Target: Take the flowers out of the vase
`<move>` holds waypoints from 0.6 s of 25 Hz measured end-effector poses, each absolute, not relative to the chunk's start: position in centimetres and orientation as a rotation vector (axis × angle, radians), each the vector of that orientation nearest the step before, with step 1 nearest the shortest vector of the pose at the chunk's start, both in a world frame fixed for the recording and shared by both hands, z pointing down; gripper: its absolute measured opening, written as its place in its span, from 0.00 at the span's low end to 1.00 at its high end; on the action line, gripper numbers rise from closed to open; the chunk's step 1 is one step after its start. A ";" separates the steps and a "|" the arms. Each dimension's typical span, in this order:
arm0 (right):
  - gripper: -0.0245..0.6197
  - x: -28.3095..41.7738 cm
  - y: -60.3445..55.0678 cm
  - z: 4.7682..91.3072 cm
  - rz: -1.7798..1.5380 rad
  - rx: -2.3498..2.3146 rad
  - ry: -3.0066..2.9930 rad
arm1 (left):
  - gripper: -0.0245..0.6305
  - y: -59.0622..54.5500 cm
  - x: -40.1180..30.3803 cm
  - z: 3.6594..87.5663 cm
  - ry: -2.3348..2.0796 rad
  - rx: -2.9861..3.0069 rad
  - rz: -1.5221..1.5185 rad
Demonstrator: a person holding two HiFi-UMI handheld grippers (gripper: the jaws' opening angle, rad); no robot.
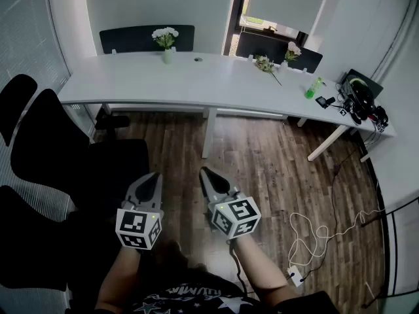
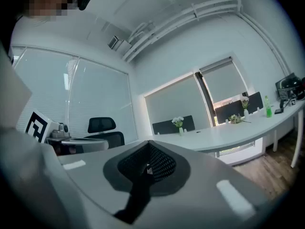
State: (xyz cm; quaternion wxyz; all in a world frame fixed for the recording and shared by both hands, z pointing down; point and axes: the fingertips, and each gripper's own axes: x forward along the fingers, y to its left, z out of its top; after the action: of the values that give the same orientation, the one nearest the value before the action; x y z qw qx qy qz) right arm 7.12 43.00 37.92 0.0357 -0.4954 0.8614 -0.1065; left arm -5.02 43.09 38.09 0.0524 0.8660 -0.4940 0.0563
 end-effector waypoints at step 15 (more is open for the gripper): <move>0.04 5.3 43.1 37.4 -0.307 -1.513 2.667 | 0.05 43.1 -6.4 37.2 -1.503 2.651 0.136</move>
State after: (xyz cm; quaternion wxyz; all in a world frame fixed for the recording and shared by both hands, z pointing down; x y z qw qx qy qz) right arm 5.26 43.15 37.43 0.0298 -0.4907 0.8651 -0.0997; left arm -6.44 43.13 37.21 0.0456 0.8682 -0.4921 0.0446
